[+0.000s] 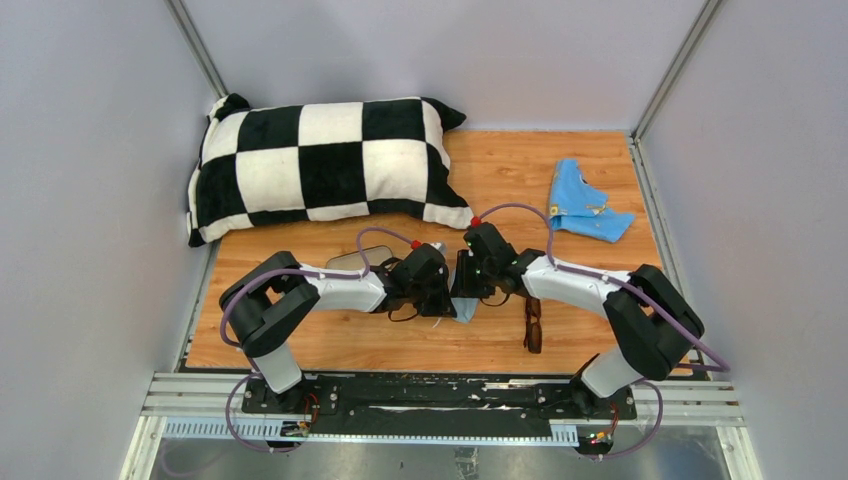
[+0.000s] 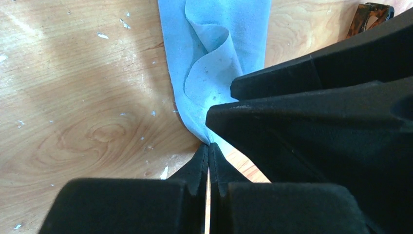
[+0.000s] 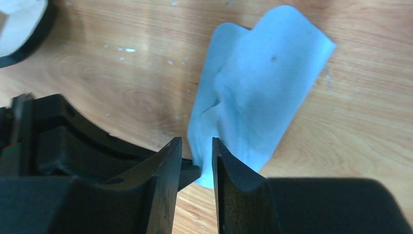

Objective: Organize the sunglasses
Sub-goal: Adjust the glasses cleaning cloth at the center of the board.

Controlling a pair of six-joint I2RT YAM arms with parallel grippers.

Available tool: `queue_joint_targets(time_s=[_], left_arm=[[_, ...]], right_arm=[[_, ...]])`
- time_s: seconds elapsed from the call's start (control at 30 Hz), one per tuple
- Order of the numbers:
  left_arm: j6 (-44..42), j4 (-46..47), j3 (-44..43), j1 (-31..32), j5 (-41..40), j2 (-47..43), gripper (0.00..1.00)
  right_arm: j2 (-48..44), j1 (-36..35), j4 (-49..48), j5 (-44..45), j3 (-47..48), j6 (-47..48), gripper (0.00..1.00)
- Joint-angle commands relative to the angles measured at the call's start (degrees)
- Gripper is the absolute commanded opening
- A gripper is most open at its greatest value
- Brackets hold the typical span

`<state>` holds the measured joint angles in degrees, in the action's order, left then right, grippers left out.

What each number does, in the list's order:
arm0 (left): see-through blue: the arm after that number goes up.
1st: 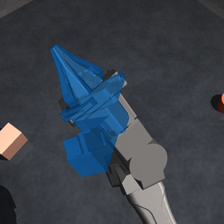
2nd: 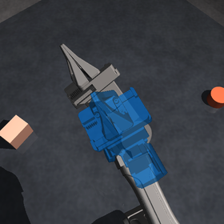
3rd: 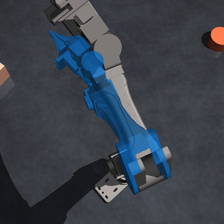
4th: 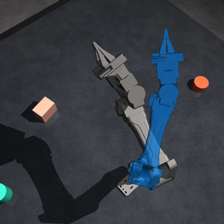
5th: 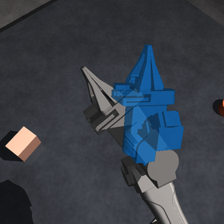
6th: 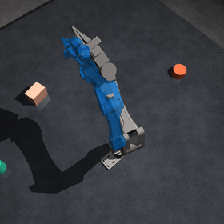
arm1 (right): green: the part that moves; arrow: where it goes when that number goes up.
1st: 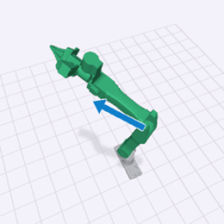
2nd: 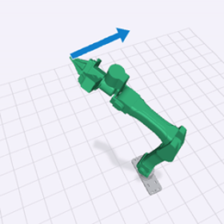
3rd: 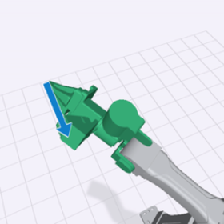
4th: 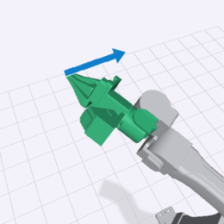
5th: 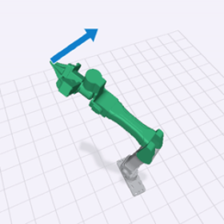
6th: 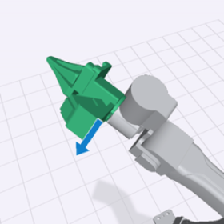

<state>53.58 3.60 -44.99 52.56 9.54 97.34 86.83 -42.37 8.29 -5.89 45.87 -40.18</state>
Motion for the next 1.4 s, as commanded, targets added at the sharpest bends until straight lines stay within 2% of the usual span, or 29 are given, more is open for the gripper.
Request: queue_joint_targets(time_s=[0.0,0.2,0.33,0.43,0.6,0.63,0.97,1.07,1.2,1.37], left_arm=[[-0.52,0.42,1.19,-0.08,0.84,0.78,0.0],[0.09,2.08,1.23,-0.15,2.4,2.42,0.0],[0.04,2.34,1.05,-0.12,2.76,2.99,0.0],[-0.25,2.33,0.84,-0.24,2.74,3.1,0.0],[-0.39,2.38,1.51,-1.32,2.96,2.31,0.0],[-0.47,2.38,1.9,-1.66,2.77,1.9,0.0],[-2.83,1.72,3.21,-7.42,2.56,-1.84,0.0],[-4.74,-1.12,-1.17,-8.87,2.89,-1.85,0.0],[-9.07,-10.39,-11.03,-9.4,0.77,-3.98,0.0],[-9.38,-13.01,-11.51,-9.49,-1.01,-9.27,0.0]], right_arm=[[1.05,-1.84,5.39,6.78,3.21,1.72,0.35],[3.84,-2.01,6.46,10.63,3.36,0.77,0.36],[5.94,-2.28,6.99,13.56,2.8,0.0,0.32],[6.95,-2.33,7.27,14.37,2.6,-0.25,0.25],[3.89,-2.4,8.9,15.17,2.87,0.27,0.01],[2.81,-2.35,9.46,15.64,2.95,0.39,0.0],[-6.51,-0.85,11.13,15.38,4.82,2.83,0.0],[-7.65,0.84,11.72,15.07,6.87,3.76,0.0],[-11.76,2.14,13.95,14.66,10.05,6.45,0.0],[-19.13,2.19,14.4,14.77,6.08,7.0,0.0]])
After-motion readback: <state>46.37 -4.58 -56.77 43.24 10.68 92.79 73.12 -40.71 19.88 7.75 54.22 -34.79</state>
